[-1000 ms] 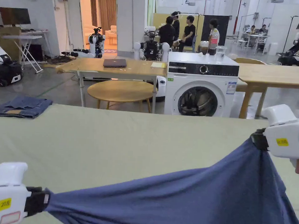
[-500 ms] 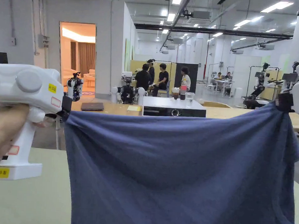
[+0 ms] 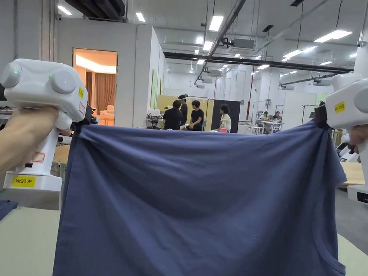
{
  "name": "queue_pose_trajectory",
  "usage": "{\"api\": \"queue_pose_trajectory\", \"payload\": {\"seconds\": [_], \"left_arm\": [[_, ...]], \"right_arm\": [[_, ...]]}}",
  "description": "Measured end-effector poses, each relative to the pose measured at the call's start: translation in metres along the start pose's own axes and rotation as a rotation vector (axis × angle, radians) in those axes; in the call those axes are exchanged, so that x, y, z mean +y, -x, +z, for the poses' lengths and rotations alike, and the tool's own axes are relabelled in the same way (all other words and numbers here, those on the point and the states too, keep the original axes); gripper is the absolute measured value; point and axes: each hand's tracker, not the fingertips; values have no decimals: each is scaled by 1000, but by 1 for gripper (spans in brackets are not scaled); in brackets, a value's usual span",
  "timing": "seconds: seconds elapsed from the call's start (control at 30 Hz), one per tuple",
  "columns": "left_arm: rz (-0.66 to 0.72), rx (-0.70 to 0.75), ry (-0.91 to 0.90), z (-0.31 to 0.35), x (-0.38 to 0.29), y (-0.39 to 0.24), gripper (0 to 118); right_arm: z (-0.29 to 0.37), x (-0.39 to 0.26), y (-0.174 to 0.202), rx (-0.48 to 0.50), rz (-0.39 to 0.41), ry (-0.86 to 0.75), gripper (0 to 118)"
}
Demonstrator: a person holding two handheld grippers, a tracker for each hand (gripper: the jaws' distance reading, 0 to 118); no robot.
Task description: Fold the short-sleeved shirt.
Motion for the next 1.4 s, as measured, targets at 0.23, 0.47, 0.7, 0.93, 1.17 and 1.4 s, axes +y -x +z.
{"api": "queue_pose_trajectory", "payload": {"seconds": [0.23, 0.47, 0.7, 0.93, 1.17, 1.4], "left_arm": [[-11, 39, -29, -51, 29, -17, 0], [0, 91, -15, -125, 21, -31, 0], [-34, 111, 36, -196, -34, -48, 0], [-77, 83, 184, -237, -137, -56, 0], [-118, 47, 238, -202, -218, -48, 0], [-157, 0, 257, -122, -287, -29, 0]], "right_arm": [[-59, 25, 9, -35, 17, -26, 1], [-116, 15, 24, -37, -41, -28, 1], [-180, -52, 37, -38, -40, 69, 1], [-197, -171, 41, -1, -31, 212, 1], [-136, -252, 34, 45, -40, 290, 2], [-31, -313, 25, 88, -46, 313, 1]]}}
